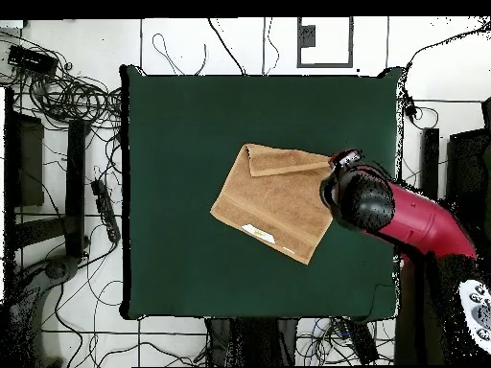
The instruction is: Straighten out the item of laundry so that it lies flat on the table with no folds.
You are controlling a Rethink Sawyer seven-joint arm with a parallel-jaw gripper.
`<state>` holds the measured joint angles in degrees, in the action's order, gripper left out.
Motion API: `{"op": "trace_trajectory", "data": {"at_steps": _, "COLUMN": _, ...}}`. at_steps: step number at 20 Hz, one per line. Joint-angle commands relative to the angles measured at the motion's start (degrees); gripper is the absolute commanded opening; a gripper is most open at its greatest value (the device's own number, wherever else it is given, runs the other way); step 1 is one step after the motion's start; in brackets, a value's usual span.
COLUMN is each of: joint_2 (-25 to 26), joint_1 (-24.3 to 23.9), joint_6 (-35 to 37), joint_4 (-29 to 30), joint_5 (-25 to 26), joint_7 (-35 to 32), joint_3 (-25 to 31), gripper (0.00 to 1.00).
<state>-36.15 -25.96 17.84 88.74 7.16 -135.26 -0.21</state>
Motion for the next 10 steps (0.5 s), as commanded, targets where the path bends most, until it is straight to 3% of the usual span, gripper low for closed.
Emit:
{"op": "trace_trajectory", "data": {"at_steps": 1, "joint_2": 7.47, "joint_1": 3.24, "joint_6": -3.14, "joint_4": -0.32, "joint_5": -5.84, "joint_7": -12.17, "joint_3": 2.74, "gripper": 0.00}}
{"op": "trace_trajectory", "data": {"at_steps": 10, "joint_2": 10.91, "joint_1": 4.47, "joint_6": -5.91, "joint_4": -1.90, "joint_5": -11.11, "joint_7": -11.98, "joint_3": 2.23, "gripper": 0.00}}
